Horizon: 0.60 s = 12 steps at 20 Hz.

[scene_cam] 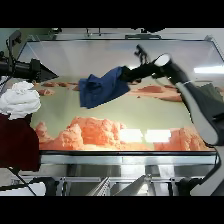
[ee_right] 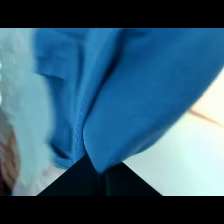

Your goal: Fold the shirts.

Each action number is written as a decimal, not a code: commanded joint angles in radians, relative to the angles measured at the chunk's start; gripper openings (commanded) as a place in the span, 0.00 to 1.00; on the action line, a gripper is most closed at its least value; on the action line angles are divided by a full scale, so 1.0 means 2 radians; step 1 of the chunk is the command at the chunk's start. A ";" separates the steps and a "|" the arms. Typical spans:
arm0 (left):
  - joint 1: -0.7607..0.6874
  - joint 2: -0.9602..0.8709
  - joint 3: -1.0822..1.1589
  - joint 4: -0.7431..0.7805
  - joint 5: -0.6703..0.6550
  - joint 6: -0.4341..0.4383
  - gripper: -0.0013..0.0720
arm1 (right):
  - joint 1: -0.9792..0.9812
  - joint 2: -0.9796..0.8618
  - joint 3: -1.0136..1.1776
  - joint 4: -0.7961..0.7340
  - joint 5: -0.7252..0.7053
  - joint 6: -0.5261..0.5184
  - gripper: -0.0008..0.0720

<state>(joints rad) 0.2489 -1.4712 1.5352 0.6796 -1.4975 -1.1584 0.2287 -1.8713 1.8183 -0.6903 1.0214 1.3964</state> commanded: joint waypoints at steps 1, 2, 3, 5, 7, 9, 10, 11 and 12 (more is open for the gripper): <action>0.000 0.000 0.000 0.000 -0.019 -0.001 0.02 | -0.051 0.121 0.010 -0.103 0.055 0.080 0.03; 0.000 0.000 0.000 0.000 -0.023 -0.005 0.02 | -0.068 0.149 0.010 -0.137 0.076 0.108 0.03; 0.000 0.000 0.000 0.000 -0.026 -0.011 0.02 | -0.089 0.176 0.010 -0.170 0.101 0.134 0.03; 0.000 0.000 0.000 -0.001 -0.033 -0.019 0.02 | -0.136 0.219 0.010 -0.197 0.140 0.154 0.03; -0.001 0.000 0.000 -0.001 -0.040 -0.024 0.02 | -0.190 0.249 0.010 -0.198 0.175 0.162 0.03; -0.001 0.000 0.000 -0.001 -0.042 -0.031 0.02 | -0.236 0.267 0.010 -0.201 0.191 0.165 0.03; -0.001 0.000 0.000 -0.001 -0.042 -0.033 0.02 | -0.254 0.270 0.010 -0.208 0.191 0.165 0.03; -0.001 0.000 0.000 -0.001 -0.041 -0.033 0.02 | -0.272 0.270 0.010 -0.214 0.189 0.165 0.03; -0.001 0.000 0.000 -0.001 -0.040 -0.033 0.02 | -0.286 0.266 0.010 -0.224 0.180 0.164 0.03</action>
<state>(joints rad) 0.2478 -1.4712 1.5352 0.6788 -1.5738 -1.2133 -0.2382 -1.3647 1.8366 -1.0798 1.3609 1.7031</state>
